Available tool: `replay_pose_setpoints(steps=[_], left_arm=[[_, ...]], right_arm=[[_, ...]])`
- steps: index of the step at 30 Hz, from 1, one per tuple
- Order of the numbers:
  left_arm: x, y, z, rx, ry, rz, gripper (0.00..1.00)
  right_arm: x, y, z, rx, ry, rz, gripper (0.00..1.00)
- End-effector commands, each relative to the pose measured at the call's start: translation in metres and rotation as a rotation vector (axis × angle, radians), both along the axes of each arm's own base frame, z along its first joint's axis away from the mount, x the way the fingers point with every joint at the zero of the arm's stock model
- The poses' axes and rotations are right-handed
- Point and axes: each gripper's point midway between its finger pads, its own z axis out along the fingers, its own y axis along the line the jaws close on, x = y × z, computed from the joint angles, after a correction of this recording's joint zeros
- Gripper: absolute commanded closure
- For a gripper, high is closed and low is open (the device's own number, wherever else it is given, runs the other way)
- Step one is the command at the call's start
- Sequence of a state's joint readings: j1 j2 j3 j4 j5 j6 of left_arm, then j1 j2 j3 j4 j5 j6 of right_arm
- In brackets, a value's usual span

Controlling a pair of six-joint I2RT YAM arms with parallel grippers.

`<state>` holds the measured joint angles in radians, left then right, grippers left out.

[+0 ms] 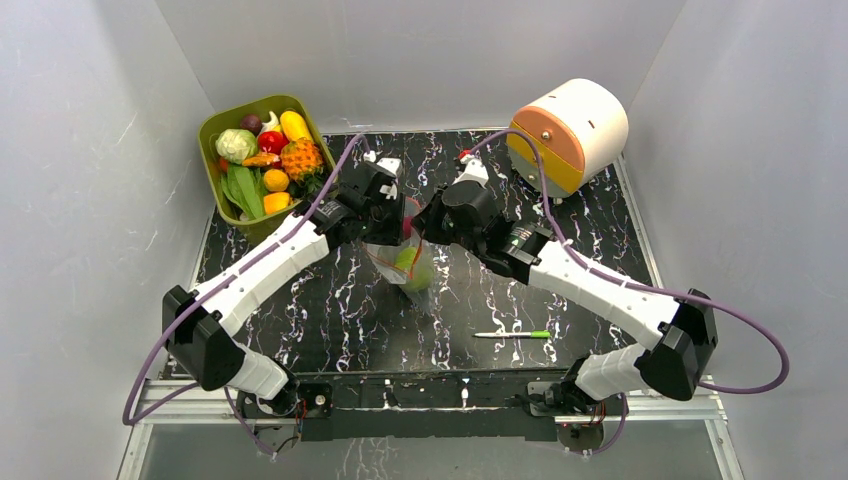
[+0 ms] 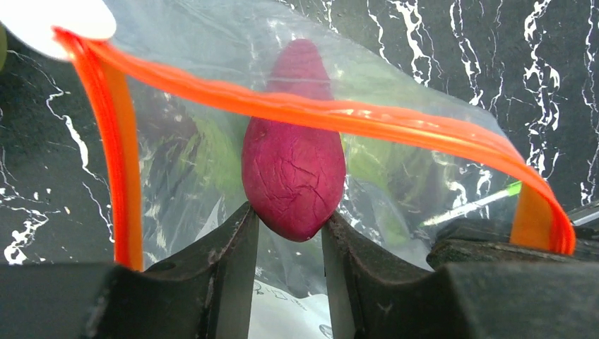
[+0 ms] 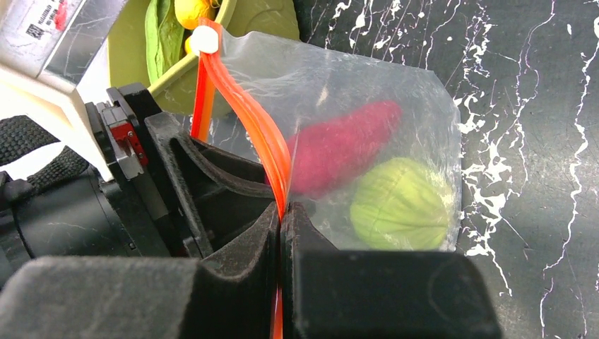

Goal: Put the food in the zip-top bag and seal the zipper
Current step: Place the fake vegetable in the zipper food storage bag, then pick up the fake fruit from the bin.

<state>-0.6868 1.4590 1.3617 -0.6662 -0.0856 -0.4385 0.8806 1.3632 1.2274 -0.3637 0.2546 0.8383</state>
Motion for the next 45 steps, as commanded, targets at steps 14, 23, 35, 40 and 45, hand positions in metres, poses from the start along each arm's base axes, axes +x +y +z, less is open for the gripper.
replay_pose_setpoints(steps=[14, 23, 35, 40, 45], left_arm=[[-0.005, 0.004, 0.058, -0.073, -0.104, 0.016, 0.27], [-0.018, 0.004, 0.11, -0.198, -0.193, -0.007, 0.24], [-0.003, 0.047, 0.12, -0.035, -0.284, 0.134, 0.14], [0.009, 0.056, 0.119, -0.001, -0.27, 0.161, 0.14], [0.028, 0.072, 0.115, -0.032, -0.232, 0.188, 0.14]], right_arm=[[0.005, -0.017, 0.02, -0.056, -0.106, -0.012, 1.0], [0.008, -0.044, 0.034, -0.119, -0.177, -0.077, 1.0], [0.012, -0.047, 0.052, -0.116, -0.22, -0.085, 1.0], [0.014, -0.058, 0.056, -0.123, -0.235, -0.113, 1.0], [0.017, -0.064, 0.057, -0.141, -0.246, -0.111, 1.0]])
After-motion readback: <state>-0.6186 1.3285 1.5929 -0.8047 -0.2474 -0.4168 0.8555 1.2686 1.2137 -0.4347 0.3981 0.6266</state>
